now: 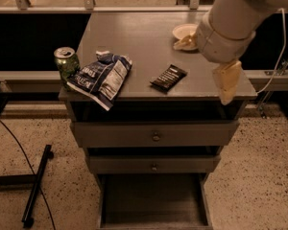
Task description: Place rxbar chocolate into bottom drawer
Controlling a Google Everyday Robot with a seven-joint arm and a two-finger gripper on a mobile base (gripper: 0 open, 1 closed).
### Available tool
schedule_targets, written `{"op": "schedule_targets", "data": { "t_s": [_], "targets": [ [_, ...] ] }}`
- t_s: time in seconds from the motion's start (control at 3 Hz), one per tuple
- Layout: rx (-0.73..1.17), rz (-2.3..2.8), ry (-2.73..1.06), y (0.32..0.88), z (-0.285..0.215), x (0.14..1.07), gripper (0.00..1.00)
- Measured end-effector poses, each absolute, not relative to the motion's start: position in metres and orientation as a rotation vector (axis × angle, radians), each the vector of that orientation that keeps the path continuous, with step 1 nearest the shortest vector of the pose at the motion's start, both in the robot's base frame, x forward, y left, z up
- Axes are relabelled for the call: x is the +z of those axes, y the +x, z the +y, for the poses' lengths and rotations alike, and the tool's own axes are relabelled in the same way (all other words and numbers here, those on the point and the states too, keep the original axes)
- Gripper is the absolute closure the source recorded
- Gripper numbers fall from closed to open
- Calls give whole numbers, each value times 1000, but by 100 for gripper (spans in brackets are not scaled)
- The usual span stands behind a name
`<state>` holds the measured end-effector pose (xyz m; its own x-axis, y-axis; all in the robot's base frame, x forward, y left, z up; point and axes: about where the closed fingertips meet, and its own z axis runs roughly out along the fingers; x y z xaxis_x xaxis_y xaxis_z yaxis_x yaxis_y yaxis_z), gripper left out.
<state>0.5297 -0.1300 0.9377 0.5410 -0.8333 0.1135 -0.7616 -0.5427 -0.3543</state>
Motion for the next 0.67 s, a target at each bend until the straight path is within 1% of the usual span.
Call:
{"op": "schedule_targets", "data": {
  "t_s": [0.33, 0.67],
  "targets": [
    [-407, 1153, -2638, 551, -106, 930, 0],
    [-464, 984, -2767, 582, -94, 921, 0]
  ]
}}
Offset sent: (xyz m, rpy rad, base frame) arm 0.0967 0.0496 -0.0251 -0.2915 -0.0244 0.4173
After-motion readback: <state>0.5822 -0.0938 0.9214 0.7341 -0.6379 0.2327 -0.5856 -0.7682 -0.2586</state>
